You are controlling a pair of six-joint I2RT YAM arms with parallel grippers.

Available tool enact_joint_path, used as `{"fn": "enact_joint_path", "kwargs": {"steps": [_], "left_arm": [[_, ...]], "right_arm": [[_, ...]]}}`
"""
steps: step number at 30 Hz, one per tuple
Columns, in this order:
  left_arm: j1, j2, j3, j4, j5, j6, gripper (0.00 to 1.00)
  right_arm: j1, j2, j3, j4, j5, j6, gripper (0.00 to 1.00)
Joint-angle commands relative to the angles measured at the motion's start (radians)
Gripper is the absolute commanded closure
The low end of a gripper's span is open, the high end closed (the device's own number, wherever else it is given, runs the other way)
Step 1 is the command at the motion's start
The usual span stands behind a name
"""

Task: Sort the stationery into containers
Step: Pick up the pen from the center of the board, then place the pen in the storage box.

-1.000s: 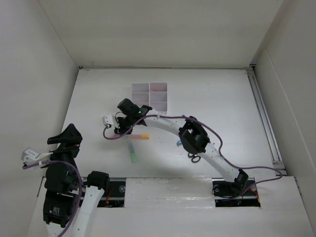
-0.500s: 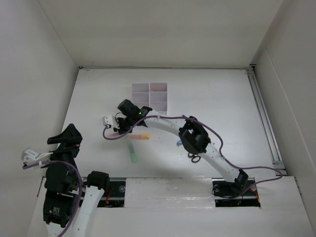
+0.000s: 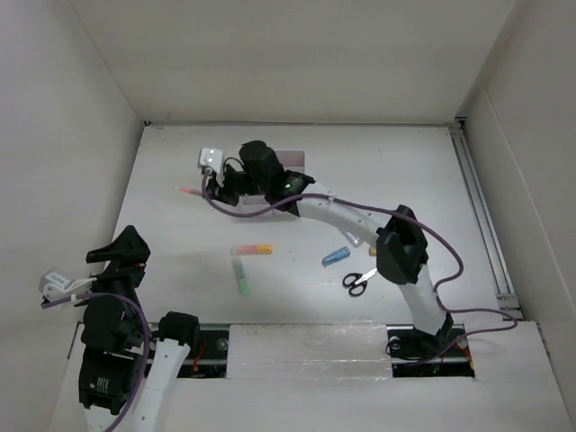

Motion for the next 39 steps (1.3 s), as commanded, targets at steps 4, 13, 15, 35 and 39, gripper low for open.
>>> {"fn": "enact_joint_path", "kwargs": {"steps": [4, 13, 15, 35, 39], "left_arm": [[-0.004, -0.006, -0.003, 0.030, 0.018, 0.026, 0.00], [-0.004, -0.006, -0.012, 0.073, 0.057, 0.063, 0.00], [-0.004, 0.003, -0.021, 0.082, 0.068, 0.074, 0.00], [-0.004, 0.013, -0.021, 0.100, 0.087, 0.092, 0.00], [-0.004, 0.013, -0.021, 0.100, 0.087, 0.092, 0.00]], "right_arm": [[-0.188, -0.129, -0.161, 0.342, -0.006, 0.253, 1.00], [-0.438, -0.131, -0.232, 0.481, -0.362, 0.255, 1.00], [-0.461, -0.106, -0.232, 0.492, -0.372, 0.255, 1.00], [-0.549, -0.008, -0.310, 0.590, -0.429, 0.264, 1.00], [-0.558, -0.008, -0.310, 0.590, -0.429, 0.273, 1.00]]}}
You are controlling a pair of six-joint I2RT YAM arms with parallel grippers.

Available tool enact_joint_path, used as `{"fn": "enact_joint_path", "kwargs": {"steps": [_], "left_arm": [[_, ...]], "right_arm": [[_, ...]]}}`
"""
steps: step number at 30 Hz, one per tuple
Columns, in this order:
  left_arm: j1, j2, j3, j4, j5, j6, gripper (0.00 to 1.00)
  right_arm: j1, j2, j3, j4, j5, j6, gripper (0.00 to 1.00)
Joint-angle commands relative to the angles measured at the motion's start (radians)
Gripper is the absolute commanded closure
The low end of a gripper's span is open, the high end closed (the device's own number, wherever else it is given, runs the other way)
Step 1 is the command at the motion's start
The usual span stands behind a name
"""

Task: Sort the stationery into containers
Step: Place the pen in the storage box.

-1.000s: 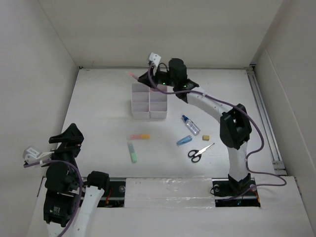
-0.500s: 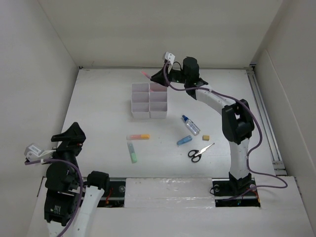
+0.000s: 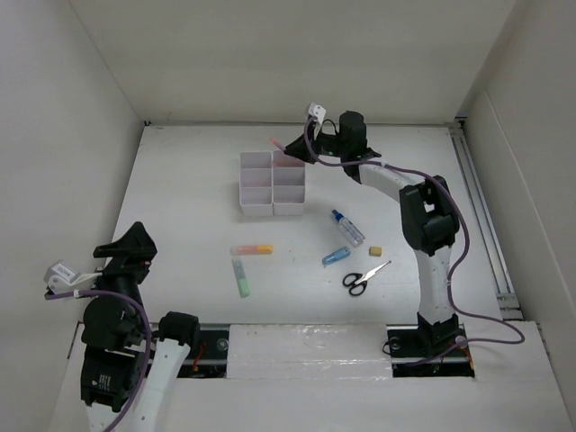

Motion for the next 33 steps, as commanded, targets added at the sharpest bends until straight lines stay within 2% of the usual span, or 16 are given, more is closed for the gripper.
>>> {"fn": "enact_joint_path", "kwargs": {"steps": [1, 4, 10, 14, 15, 21, 22, 23, 24, 28, 30, 33], "left_arm": [[-0.004, 0.012, -0.004, 0.040, 0.008, 0.015, 0.00], [-0.004, 0.012, -0.004, 0.040, 0.017, 0.015, 0.00], [-0.004, 0.012, -0.004, 0.040, 0.017, 0.015, 0.00], [-0.004, 0.012, -0.004, 0.040, 0.017, 0.015, 0.00], [-0.004, 0.012, -0.004, 0.040, 0.017, 0.015, 0.00], [-0.004, 0.012, -0.004, 0.040, 0.017, 0.015, 0.00], [-0.004, 0.012, -0.004, 0.040, 0.017, 0.015, 0.00], [-0.004, 0.012, -0.004, 0.040, 0.017, 0.015, 0.00], [-0.004, 0.012, -0.004, 0.040, 0.017, 0.015, 0.00], [-0.004, 0.012, -0.013, 0.040, 0.017, 0.024, 0.00], [-0.004, 0.012, -0.013, 0.040, 0.026, 0.025, 0.00], [-0.004, 0.012, -0.013, 0.040, 0.027, 0.025, 0.00]], "right_arm": [[-0.009, -0.003, -0.001, 0.076, -0.034, 0.011, 0.98], [-0.009, -0.003, -0.010, 0.085, -0.044, 0.011, 0.83], [-0.009, 0.006, -0.010, 0.085, -0.034, 0.011, 0.81], [-0.009, 0.006, -0.010, 0.085, -0.024, 0.011, 0.64], [-0.009, 0.006, -0.019, 0.085, -0.024, 0.011, 0.56], [-0.009, -0.058, -0.067, 0.134, -0.036, 0.011, 0.50], [0.000, -0.077, -0.102, 0.160, -0.036, 0.027, 0.37], [0.013, -0.104, -0.131, 0.182, -0.016, 0.027, 0.07], [0.023, -0.135, -0.162, 0.199, 0.005, 0.036, 0.00], [0.109, -0.357, -0.311, 0.213, 0.240, 0.016, 0.00], [0.167, -0.396, -0.294, 0.037, 0.320, -0.018, 0.00], [0.244, -0.385, -0.245, -0.220, 0.261, -0.106, 0.03]]}}
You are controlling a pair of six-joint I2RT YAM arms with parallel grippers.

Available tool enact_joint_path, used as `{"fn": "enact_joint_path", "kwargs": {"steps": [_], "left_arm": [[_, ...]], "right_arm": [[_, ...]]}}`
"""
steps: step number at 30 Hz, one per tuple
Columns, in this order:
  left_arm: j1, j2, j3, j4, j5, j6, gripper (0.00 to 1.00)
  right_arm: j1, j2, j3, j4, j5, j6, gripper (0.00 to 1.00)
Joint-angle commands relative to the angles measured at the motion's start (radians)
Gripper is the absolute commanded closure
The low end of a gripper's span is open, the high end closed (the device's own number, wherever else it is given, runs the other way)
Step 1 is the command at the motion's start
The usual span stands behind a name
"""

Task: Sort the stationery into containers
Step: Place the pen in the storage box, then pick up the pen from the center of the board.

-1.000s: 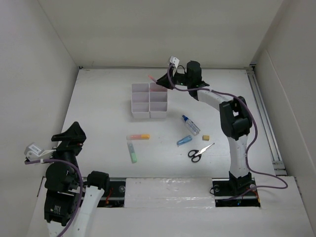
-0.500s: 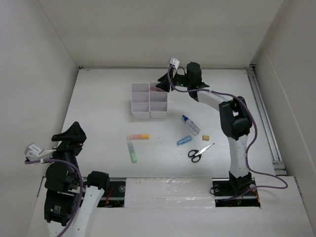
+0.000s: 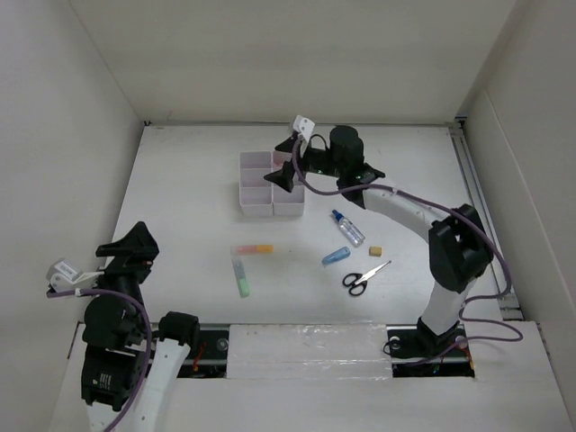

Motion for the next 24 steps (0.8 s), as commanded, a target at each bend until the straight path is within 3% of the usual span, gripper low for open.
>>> {"fn": "enact_joint_path", "kwargs": {"steps": [1, 6, 9, 14, 24], "left_arm": [[-0.004, 0.012, -0.007, 0.039, 0.009, 0.020, 0.00], [-0.004, 0.032, -0.018, 0.078, 0.060, 0.070, 0.00], [-0.004, 0.081, -0.032, 0.150, 0.192, 0.152, 0.00], [-0.004, 0.291, -0.023, 0.179, 0.343, 0.219, 0.00], [-0.004, 0.291, -0.023, 0.190, 0.341, 0.219, 0.00]], "right_arm": [[0.094, -0.009, 0.062, -0.246, 0.012, -0.115, 0.04], [0.177, 0.116, 0.104, -0.410, 0.001, -0.198, 0.22], [0.220, 0.149, 0.113, -0.443, 0.034, -0.198, 0.22], [0.261, 0.160, 0.104, -0.455, 0.091, -0.207, 0.21], [0.303, 0.241, 0.104, -0.474, 0.116, -0.218, 0.21]]}}
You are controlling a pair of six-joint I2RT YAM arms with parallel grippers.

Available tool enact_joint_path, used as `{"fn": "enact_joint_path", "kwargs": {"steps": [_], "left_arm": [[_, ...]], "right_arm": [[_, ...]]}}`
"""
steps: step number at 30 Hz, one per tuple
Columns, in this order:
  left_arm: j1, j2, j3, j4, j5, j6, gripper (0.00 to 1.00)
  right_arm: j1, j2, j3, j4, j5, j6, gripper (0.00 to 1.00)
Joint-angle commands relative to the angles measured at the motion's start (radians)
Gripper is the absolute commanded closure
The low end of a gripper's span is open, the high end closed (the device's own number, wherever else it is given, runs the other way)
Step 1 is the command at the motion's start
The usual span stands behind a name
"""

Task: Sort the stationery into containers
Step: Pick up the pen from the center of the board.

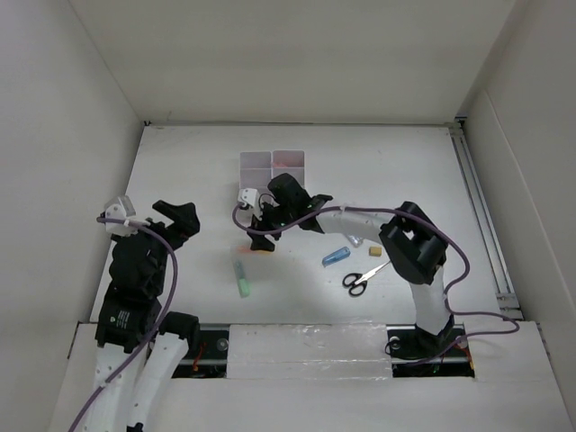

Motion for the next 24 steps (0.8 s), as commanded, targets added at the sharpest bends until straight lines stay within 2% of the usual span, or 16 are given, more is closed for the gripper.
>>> {"fn": "enact_joint_path", "kwargs": {"steps": [1, 15, 20, 21, 24], "left_arm": [[-0.003, -0.038, 0.008, 0.062, 0.001, 0.022, 0.00], [-0.003, -0.048, 0.008, 0.062, 0.010, 0.022, 0.00], [-0.003, -0.048, 0.008, 0.062, 0.010, 0.022, 0.00], [-0.003, -0.048, 0.008, 0.062, 0.010, 0.022, 0.00], [-0.003, -0.057, 0.008, 0.062, 0.010, 0.022, 0.00]], "right_arm": [[0.031, 0.027, 0.024, 0.008, 0.046, -0.017, 0.21], [0.088, 0.119, 0.058, 0.017, 0.170, -0.017, 0.24], [0.088, 0.148, 0.058, -0.006, 0.192, -0.017, 0.43], [0.088, 0.161, 0.067, -0.016, 0.192, -0.017, 0.55], [0.088, 0.172, 0.076, -0.062, 0.158, -0.028, 0.72]]}}
